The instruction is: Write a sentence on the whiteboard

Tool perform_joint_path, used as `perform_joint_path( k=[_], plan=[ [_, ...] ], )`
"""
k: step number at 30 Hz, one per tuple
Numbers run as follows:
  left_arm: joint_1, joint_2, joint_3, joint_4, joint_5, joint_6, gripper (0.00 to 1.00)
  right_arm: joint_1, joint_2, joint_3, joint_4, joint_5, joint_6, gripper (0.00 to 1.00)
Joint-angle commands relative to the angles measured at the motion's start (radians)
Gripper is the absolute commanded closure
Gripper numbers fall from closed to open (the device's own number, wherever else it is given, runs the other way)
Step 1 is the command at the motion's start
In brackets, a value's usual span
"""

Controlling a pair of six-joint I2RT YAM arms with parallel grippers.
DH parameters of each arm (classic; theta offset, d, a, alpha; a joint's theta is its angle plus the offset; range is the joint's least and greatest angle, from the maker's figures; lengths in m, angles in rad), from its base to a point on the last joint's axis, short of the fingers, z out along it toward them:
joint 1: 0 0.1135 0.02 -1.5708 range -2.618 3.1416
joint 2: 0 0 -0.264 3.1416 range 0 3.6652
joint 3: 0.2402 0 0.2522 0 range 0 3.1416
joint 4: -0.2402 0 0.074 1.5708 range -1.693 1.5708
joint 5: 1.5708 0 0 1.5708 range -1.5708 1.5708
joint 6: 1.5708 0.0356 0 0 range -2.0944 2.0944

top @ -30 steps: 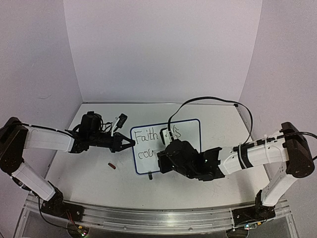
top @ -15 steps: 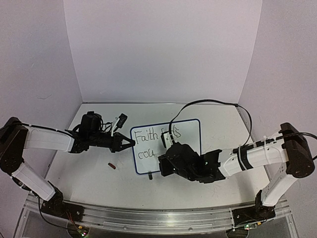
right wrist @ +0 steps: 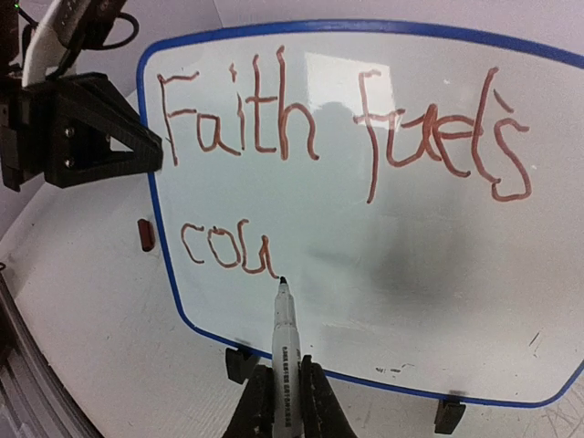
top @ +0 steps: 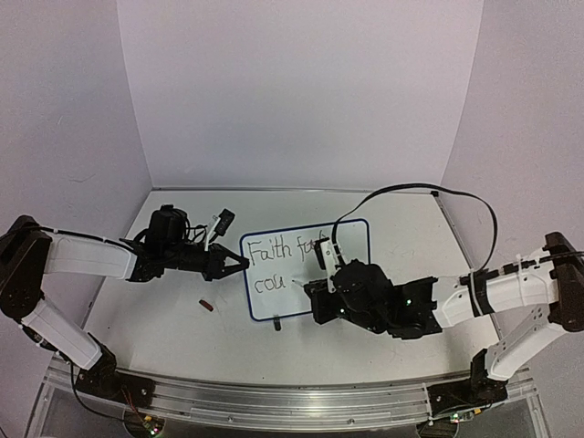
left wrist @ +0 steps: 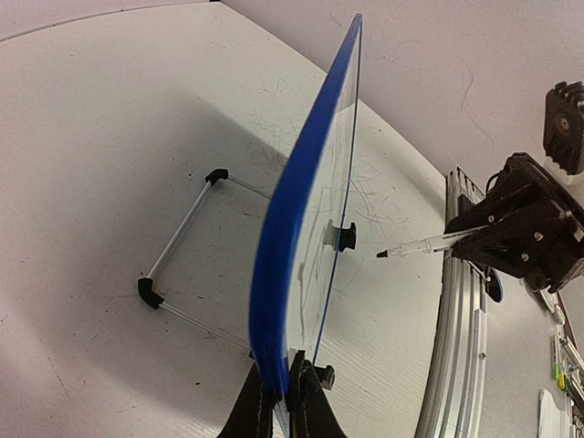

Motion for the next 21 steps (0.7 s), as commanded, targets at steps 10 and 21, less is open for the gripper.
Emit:
perform_joint_path(
  k=[10, 21],
  plan=[
    [0.004, -0.004, 0.016, -0.049, -0.075, 0.04, 1.0, 0.001, 0.057, 0.06, 0.068, -0.053, -0.059, 1.0],
    [0.004, 0.005, 0.017, -0.05, -0.081, 0.042, 1.0, 0.001, 0.066, 0.055, 0.065, -0.012, -0.043, 1.0]
  ],
)
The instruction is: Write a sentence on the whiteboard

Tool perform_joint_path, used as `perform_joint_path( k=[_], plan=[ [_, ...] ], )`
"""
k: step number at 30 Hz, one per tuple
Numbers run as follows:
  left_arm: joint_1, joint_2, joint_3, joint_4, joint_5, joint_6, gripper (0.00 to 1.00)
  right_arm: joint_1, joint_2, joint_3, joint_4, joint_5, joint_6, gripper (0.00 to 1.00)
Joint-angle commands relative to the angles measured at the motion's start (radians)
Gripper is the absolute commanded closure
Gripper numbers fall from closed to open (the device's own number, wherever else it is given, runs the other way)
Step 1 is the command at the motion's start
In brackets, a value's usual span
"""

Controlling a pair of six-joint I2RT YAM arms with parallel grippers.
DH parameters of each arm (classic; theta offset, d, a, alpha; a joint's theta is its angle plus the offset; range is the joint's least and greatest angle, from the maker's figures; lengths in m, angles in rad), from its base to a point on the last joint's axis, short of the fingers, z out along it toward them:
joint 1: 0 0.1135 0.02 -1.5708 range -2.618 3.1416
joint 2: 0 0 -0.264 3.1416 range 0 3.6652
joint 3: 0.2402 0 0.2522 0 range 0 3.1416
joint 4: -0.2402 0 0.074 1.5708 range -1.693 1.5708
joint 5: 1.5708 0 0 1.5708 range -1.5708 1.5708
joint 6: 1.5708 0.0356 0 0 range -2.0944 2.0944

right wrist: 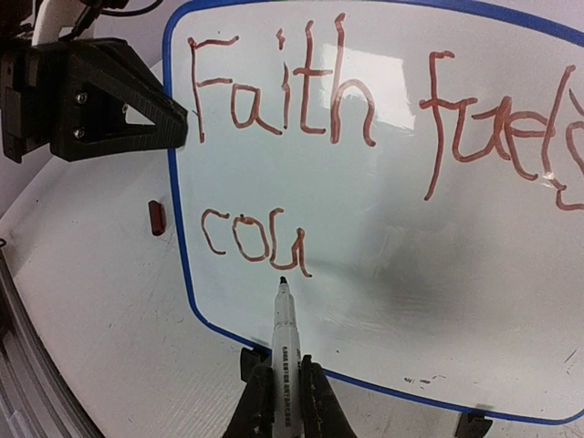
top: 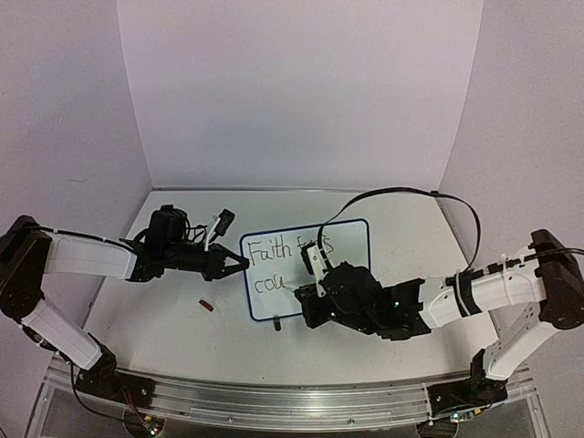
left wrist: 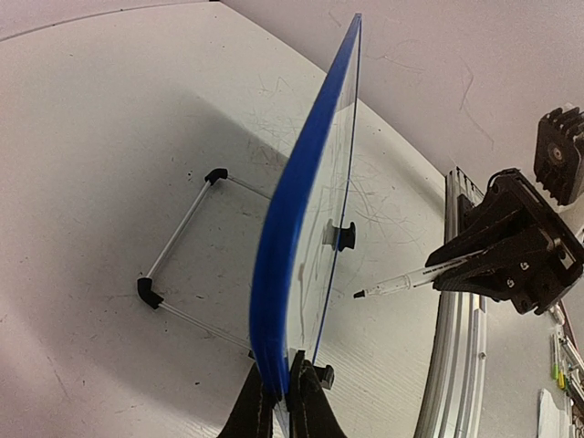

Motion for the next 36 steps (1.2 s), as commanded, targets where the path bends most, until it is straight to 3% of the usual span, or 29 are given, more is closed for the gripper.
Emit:
perform_joint_path(
  k=[1, 36],
  plan=[
    [0.004, 0.006, 0.018, -0.05, -0.083, 0.042, 1.0, 0.0, -0.01, 0.024, 0.023, 0.047, 0.005, 1.0],
    [0.004, -0.005, 0.009, -0.051, -0.078, 0.042, 1.0, -0.001, 0.056, 0.115, -0.03, 0.127, -0.001, 1.0]
  ],
)
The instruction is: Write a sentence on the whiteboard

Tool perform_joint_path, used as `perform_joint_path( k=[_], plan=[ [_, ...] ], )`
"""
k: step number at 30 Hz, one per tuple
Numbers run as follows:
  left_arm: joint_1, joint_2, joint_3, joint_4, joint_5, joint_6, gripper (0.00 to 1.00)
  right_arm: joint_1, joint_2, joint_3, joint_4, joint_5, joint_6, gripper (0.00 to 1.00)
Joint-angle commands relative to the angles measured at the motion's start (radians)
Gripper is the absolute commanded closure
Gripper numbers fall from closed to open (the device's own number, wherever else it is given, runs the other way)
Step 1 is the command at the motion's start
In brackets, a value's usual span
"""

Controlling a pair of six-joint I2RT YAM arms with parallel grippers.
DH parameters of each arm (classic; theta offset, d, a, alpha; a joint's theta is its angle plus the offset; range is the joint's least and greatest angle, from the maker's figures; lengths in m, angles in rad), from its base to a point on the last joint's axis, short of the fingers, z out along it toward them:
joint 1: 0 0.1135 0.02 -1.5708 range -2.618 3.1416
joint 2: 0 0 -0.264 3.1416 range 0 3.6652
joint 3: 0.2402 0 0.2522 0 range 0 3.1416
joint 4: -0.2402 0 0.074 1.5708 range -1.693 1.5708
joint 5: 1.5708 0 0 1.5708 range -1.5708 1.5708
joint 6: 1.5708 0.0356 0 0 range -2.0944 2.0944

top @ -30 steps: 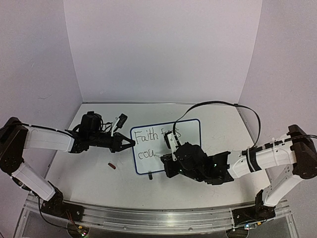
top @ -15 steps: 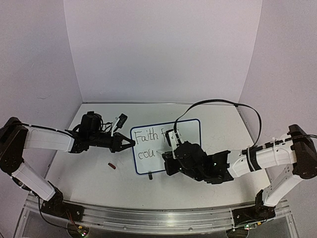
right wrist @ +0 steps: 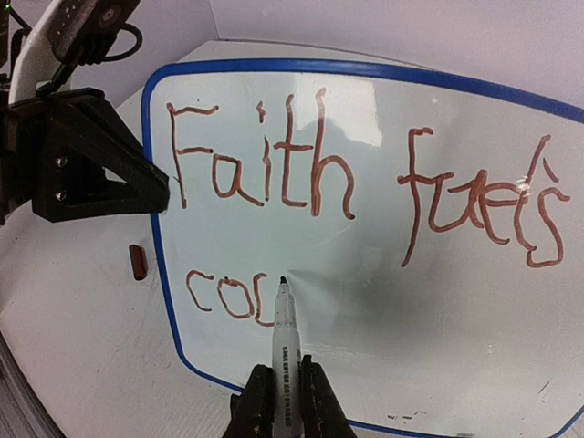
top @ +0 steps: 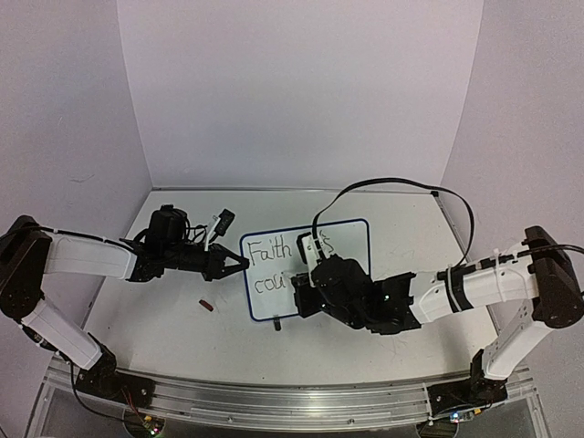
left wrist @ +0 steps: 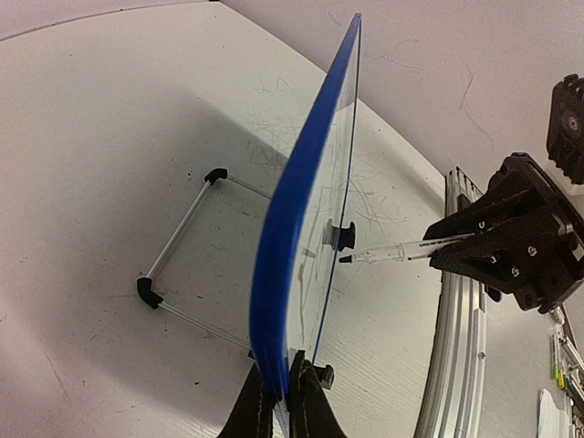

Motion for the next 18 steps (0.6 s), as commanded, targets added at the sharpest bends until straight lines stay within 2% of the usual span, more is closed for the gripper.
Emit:
perform_joint_path(
  k=[1, 18],
  plan=[
    [0.004, -0.005, 0.008, -0.051, -0.079, 0.042, 1.0, -0.001, 0.001, 0.019, -0.011, 0.021, 0.017, 1.0],
    [0.004, 0.004, 0.016, -0.051, -0.077, 0.042, 1.0, -0.002, 0.026, 0.022, -0.073, 0.073, 0.06, 1.0]
  ],
)
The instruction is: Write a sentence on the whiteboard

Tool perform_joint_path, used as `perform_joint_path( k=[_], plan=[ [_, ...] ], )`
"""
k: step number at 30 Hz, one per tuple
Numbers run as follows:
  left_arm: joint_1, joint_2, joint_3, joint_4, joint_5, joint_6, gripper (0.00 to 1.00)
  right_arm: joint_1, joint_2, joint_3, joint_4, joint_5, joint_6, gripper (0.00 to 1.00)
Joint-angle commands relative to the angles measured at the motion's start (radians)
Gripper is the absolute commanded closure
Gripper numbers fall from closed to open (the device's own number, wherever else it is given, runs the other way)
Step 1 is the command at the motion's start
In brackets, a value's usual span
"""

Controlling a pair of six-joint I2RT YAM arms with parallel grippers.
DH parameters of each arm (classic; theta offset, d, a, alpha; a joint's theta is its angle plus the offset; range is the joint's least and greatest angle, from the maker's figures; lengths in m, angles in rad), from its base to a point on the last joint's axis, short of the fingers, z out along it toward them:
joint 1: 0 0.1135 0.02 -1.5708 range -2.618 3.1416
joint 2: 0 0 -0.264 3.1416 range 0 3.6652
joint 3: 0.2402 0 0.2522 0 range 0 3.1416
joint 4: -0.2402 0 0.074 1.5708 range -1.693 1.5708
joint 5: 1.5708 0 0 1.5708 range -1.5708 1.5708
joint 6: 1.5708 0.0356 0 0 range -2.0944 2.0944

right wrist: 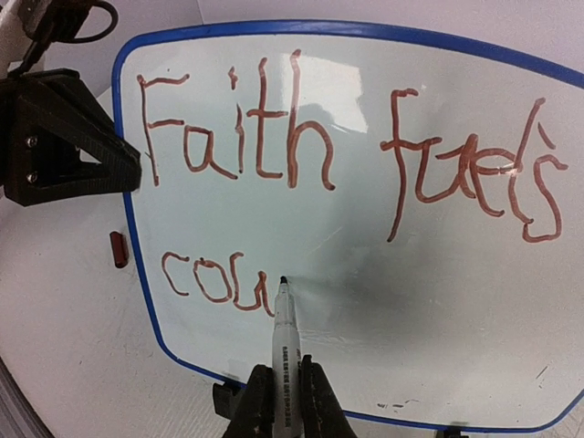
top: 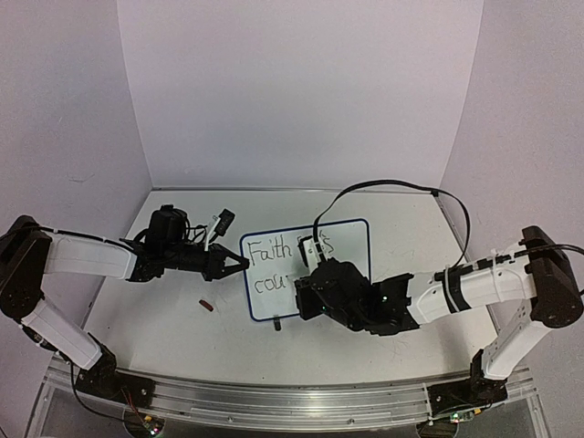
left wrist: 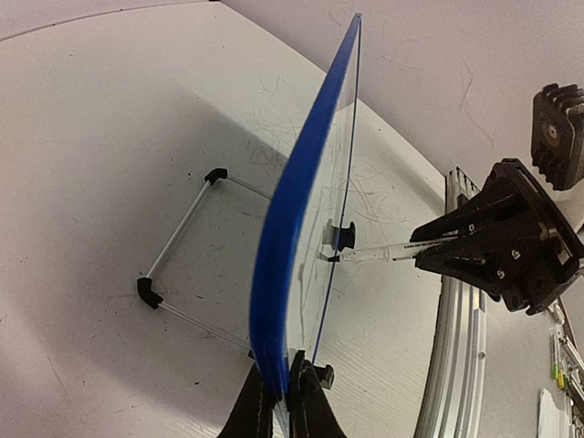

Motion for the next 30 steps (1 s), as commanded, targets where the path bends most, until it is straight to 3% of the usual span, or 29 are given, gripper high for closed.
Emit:
perform_joint_path(
  k=[1, 24, 30],
  plan=[
    [0.004, 0.005, 0.017, -0.051, -0.075, 0.042, 1.0, -0.001, 0.014, 0.023, -0.036, 0.05, 0.027, 1.0],
    [0.004, 0.003, 0.019, -0.053, -0.076, 0.042, 1.0, -0.001, 0.025, 0.007, -0.078, -0.04, 0.074, 1.0],
    [0.004, 0.004, 0.019, -0.054, -0.077, 0.041, 1.0, -0.001, 0.024, 0.017, -0.077, -0.004, 0.073, 1.0]
  ],
)
